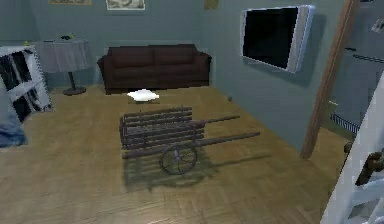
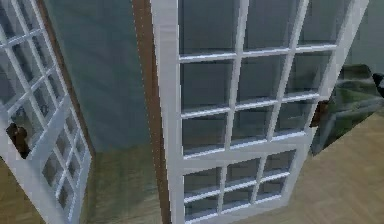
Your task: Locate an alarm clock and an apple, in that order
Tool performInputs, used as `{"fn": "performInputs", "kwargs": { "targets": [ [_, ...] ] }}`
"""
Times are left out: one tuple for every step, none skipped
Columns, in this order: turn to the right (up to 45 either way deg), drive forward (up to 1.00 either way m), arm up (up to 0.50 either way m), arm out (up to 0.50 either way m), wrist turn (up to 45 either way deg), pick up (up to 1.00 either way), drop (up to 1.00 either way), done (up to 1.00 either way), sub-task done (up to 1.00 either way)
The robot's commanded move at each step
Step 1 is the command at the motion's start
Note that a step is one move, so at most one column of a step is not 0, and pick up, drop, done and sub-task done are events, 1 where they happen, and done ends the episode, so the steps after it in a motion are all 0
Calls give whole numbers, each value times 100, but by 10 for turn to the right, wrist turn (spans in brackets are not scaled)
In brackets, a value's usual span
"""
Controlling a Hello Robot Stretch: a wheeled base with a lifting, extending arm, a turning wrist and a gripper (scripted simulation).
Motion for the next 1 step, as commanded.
{"fn": "performInputs", "kwargs": {
  "targets": [
    [120, 0, 0, 0, 0, 0, 0, 0, 0]
  ]
}}
